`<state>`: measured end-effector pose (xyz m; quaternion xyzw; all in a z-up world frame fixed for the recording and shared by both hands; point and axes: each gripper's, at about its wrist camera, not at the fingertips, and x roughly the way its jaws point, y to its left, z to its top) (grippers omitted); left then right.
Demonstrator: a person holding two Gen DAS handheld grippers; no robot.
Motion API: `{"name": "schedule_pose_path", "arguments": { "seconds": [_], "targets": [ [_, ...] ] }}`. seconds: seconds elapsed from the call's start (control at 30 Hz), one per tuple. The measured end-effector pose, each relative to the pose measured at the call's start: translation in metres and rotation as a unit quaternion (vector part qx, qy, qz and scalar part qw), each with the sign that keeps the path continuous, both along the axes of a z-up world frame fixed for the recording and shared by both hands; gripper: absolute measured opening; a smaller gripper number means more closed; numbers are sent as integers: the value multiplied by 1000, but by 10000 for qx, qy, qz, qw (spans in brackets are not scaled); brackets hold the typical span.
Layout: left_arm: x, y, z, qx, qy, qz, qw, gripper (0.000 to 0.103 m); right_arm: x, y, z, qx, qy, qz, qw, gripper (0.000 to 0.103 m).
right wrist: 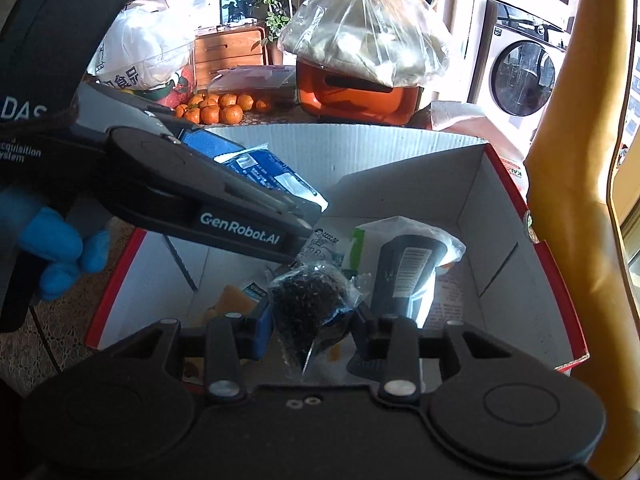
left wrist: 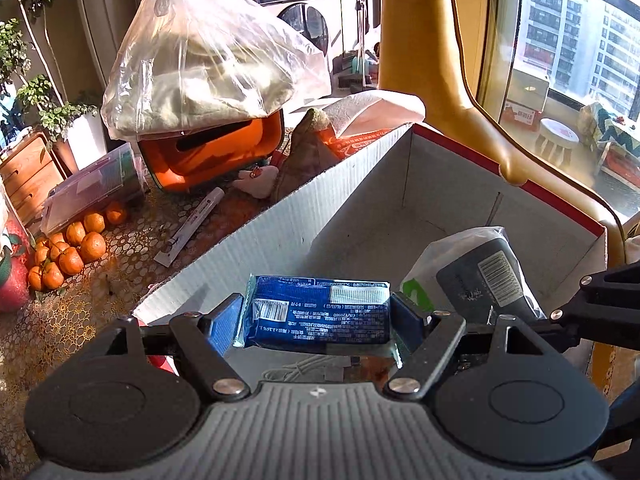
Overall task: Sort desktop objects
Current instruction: 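Lower the blue bar with the left gripper while the right gripper lowers the pouch into the box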
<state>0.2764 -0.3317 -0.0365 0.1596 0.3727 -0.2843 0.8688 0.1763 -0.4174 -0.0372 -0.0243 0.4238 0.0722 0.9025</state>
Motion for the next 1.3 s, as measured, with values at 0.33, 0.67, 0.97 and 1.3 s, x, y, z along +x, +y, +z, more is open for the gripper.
{"name": "schedule_pose_path", "arguments": {
  "seconds": [0.33,0.67,0.97,1.3],
  "targets": [
    [15,-7,-14,106,364,-67,9993,78,15,-4,-12,184,425,-9,9989,39],
    [31,-18,-27,465,965,-129,9942,78,24,-3,-29,233,951,30,9952,39],
    [37,-21,-33,605,1263,-98,9901,79,25,0,-35,202,1059,-2,9942,42],
    [39,-22,-34,656,1461,-141,9870,85,20,1,-39,316,1039,-5,9941,65]
  ]
}}
